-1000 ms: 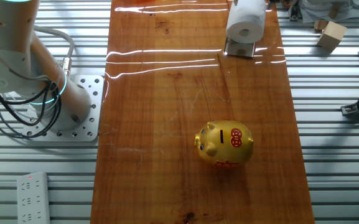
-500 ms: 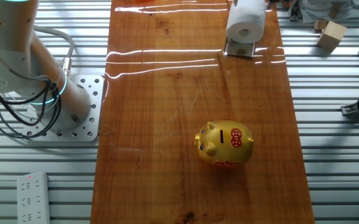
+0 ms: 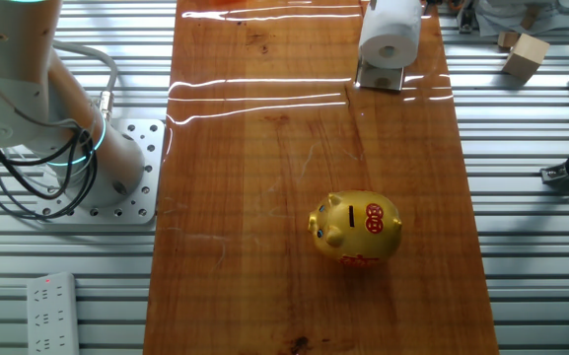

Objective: Take the roll of paper down from the shelf

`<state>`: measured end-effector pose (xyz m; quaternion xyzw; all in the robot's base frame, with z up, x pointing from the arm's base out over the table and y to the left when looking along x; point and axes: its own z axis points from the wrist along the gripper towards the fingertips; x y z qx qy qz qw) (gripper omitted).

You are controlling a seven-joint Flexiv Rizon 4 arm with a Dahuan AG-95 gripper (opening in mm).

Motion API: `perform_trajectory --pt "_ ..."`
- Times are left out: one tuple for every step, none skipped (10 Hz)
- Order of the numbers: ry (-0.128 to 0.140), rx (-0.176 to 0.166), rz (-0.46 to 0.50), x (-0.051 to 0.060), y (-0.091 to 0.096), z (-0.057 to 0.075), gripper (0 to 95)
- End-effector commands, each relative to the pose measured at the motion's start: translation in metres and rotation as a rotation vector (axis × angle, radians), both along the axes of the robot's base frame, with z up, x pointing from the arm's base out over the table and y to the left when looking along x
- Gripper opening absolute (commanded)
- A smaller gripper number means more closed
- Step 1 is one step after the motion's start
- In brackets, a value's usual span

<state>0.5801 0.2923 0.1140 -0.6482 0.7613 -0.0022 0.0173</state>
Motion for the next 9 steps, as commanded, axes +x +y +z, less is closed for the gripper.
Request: perform_trajectory --pt "-0.004 0.002 -0.004 -0.0014 -0.0016 -0.0016 95.0" --pt "-0.005 0.006 0.0 -0.0015 -0.0013 -0.0018 95.0" --pt "-0.004 -0.002 -0.003 -0.0015 -0.0013 -0.0018 95.0" --pt "0.003 0.003 -0.01 -0.0015 -0.0013 -0.0018 95.0" --pt "0.011 0.023 0.009 -0.0015 -0.0013 -0.0018 95.0" --pt "0.025 0.032 0.021 -0.0015 -0.0013 -0.0018 95.0" --pt "0.041 0.027 0.02 -0.0015 -0.0013 -0.0018 95.0" --pt "0.056 0.02 0.011 -0.0015 -0.0013 -0.0018 95.0" --pt "0.061 0.017 -0.004 -0.0015 -0.0013 -0.0018 95.0"
